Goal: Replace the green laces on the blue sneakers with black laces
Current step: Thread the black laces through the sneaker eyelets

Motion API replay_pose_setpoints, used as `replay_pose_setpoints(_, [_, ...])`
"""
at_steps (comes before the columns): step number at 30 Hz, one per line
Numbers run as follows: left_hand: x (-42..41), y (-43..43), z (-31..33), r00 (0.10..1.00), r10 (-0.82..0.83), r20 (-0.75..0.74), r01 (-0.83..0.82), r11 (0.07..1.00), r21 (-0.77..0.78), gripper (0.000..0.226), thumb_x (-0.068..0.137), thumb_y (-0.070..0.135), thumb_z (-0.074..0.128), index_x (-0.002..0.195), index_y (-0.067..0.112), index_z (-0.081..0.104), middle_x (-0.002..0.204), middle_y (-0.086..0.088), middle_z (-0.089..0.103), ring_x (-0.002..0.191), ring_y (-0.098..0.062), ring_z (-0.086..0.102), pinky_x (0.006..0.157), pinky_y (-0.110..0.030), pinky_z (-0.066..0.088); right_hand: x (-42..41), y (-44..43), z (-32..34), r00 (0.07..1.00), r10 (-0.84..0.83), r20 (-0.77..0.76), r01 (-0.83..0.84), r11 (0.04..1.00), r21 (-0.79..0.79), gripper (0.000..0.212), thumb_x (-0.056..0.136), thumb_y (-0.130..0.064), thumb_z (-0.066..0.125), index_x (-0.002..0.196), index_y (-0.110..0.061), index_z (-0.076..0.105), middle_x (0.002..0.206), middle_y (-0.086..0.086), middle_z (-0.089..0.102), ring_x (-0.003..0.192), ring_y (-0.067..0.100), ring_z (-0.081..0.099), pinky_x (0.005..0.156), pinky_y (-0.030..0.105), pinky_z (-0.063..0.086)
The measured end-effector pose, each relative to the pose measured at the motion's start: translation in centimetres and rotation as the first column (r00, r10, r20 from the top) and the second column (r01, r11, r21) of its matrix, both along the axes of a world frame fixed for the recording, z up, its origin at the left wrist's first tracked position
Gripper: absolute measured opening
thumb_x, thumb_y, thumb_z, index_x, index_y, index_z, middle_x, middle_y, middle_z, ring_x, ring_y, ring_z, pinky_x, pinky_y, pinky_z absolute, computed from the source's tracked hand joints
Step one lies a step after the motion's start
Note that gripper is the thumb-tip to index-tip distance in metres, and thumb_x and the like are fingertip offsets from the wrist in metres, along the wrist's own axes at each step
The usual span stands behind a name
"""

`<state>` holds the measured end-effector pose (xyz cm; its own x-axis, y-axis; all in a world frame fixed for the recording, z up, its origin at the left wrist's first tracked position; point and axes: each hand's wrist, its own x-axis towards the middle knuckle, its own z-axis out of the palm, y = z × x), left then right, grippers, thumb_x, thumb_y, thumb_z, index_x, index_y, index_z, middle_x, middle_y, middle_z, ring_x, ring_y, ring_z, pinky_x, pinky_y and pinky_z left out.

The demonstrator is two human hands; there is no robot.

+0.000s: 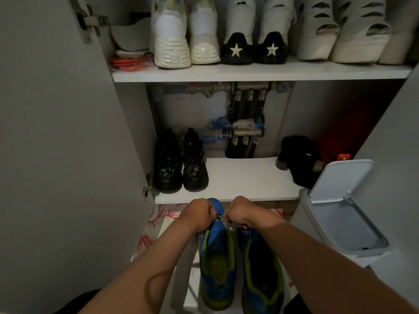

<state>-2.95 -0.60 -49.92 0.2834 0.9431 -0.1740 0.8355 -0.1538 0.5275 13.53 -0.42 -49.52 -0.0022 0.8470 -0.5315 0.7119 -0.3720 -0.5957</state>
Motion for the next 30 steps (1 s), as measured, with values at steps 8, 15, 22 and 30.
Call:
replay_pose_setpoints(8, [0.6,0.1,-0.7,0.998,0.000,-0.064,-0.001,1.000,-0.014,0.014,0.089,0.013,0.058,0.090,0.007,0.071,0.097,-0.012,0.070,0.091,-0.023,0.064,0.071,-0.027,0.047,-0.3,0.3,-0.1,1.000,-0.016,-0.001,0.016,1.000,-0.010,0.009,0.068,-0.006,0.072,0.061,-0.007,0.066,0.057,0.009,0.062,0.052,0.022,0.058,0.052,0.028,0.044])
replay_pose_setpoints(15, [1.3,-0.4,-1.6,0.998,0.063,-0.015,-0.063,0.998,0.005,0.019,0.092,0.011,0.055,0.088,0.000,0.069,0.094,-0.017,0.069,0.090,-0.027,0.064,0.075,-0.033,0.050,-0.2,0.1,0.1,1.000,0.004,-0.020,-0.004,1.000,-0.005,0.011,0.066,-0.004,0.072,0.056,-0.008,0.068,0.056,0.008,0.065,0.050,0.021,0.059,0.051,0.028,0.044])
replay_pose_setpoints(22, [1.1,-0.4,-2.3,0.988,0.105,0.109,-0.101,0.994,-0.037,0.008,0.088,0.015,0.069,0.082,0.013,0.073,0.087,-0.004,0.072,0.080,-0.013,0.063,0.072,-0.022,0.043,0.1,-0.5,0.7,0.992,0.126,0.006,-0.126,0.992,0.020,0.013,0.078,0.004,0.063,0.071,-0.002,0.072,0.075,0.012,0.066,0.065,0.021,0.056,0.062,0.031,0.042])
replay_pose_setpoints(30, [0.5,-0.1,-1.8,0.984,0.039,0.172,-0.026,0.997,-0.074,0.027,0.077,0.008,0.079,0.091,0.018,0.058,0.079,0.002,0.062,0.072,-0.012,0.056,0.060,-0.019,0.041,0.3,-0.9,0.6,0.972,0.196,0.132,-0.215,0.965,0.152,0.016,0.080,-0.008,0.066,0.090,-0.005,0.079,0.094,0.015,0.075,0.092,0.027,0.071,0.085,0.038,0.059])
